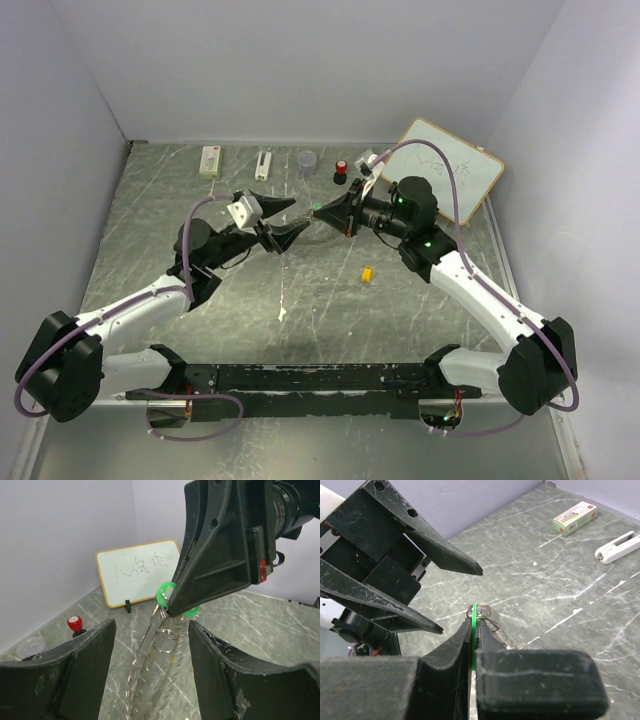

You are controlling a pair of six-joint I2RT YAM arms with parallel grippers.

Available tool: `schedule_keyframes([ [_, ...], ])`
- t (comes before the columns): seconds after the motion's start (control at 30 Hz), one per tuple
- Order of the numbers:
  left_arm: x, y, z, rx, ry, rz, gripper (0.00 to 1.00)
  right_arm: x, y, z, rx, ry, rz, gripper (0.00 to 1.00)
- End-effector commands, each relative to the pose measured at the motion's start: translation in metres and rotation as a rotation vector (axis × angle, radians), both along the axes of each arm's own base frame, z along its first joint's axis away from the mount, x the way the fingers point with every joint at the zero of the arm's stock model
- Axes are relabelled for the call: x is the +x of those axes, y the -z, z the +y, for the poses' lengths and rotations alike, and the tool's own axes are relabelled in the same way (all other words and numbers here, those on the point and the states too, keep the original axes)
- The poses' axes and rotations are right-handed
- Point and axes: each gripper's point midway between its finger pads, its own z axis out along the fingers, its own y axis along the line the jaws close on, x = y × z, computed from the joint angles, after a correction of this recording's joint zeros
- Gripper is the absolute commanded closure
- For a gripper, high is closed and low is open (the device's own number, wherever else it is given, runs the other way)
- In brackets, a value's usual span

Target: Put the keys on the keyring

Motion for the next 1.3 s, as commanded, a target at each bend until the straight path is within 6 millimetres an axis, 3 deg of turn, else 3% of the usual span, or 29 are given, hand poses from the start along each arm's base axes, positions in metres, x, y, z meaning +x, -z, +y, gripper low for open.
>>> schedule_keyframes([
  [0.0, -0.006, -0.006, -0.008, 0.049, 0.06, -0.037, 0.3, 0.003, -0.024, 0.002, 0.028, -0.006, -0.062, 1.0],
  [0.57, 0.009, 0.005, -0.03, 0.119, 0.091, -0.026, 0.36, -0.004, -0.029, 0.001, 0.021, -0.028, -0.071, 1.0],
  [0.8, 0.011, 0.006, -0.035, 0.125, 0.106, -0.025, 0.54, -0.004, -0.028, -0.001, 0.011, -0.019, -0.076, 1.0],
  [1.07, 0.009, 0.009, -0.033, 0.139, 0.104, -0.016, 0.93, -0.002, -0.028, -0.002, 0.007, -0.009, -0.077, 1.0],
  [1.27, 0.01, 0.01, -0.03, 0.143, 0.083, -0.015, 0.93, 0.001, -0.029, -0.005, 0.001, 0.02, -0.077, 1.0],
])
